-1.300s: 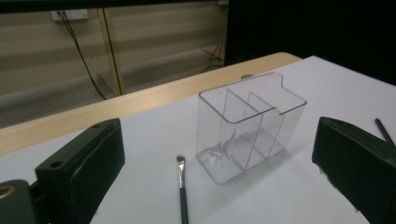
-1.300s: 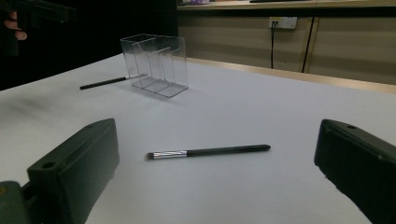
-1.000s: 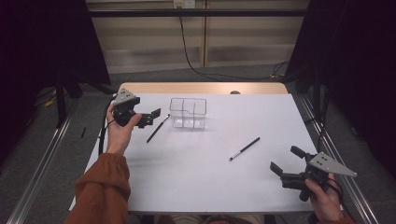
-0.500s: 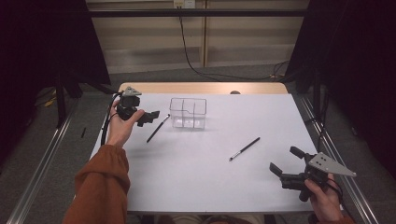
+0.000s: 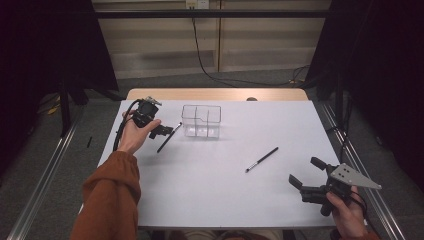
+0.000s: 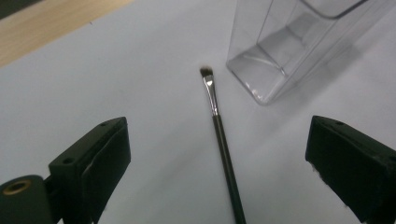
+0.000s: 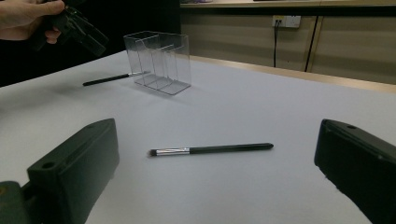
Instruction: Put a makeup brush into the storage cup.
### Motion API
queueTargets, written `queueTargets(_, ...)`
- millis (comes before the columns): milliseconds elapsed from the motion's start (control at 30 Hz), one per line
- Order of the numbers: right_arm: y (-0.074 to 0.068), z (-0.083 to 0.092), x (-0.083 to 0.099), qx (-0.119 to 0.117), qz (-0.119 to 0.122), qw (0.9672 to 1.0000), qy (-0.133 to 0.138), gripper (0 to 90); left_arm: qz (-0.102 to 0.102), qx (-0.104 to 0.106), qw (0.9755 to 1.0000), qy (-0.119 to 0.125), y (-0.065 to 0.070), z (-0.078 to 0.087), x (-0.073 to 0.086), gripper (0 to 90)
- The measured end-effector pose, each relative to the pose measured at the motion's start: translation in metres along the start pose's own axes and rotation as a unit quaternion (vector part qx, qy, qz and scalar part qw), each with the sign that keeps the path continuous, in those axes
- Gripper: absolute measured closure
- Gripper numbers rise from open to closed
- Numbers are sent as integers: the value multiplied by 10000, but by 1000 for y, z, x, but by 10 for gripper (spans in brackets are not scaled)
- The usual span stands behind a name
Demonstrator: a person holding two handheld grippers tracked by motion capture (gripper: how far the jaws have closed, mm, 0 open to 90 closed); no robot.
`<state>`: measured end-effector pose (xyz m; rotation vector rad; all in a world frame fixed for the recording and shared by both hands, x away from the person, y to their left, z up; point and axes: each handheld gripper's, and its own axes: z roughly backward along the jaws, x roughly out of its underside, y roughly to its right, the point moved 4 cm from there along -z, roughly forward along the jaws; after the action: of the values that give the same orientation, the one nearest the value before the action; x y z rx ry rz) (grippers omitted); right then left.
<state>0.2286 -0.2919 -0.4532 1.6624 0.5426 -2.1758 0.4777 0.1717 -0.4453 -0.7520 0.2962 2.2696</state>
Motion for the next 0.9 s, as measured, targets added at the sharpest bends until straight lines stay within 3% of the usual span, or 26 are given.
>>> queueTargets(67,0,0,0,-6,18,10000,-18,0,92,134,9997,-191,1,-4,1,67)
queueTargets(300,-1,0,1,-18,24,10000,-28,0,-4,169,9978,-644,-1,-17,3,64)
queueTargets(433,0,0,1,-13,10,10000,-34,0,204,285,9960,-821,-1,-23,5,66)
queueTargets(533,0,0,1,-14,18,10000,-40,0,105,289,9947,-983,-2,-27,8,66)
queueTargets(633,0,0,1,-26,34,10000,-50,0,141,223,9937,-1087,-1,-33,9,66)
queueTargets(900,0,0,1,-33,24,10000,-56,0,86,340,9887,-1460,-2,-41,14,100)
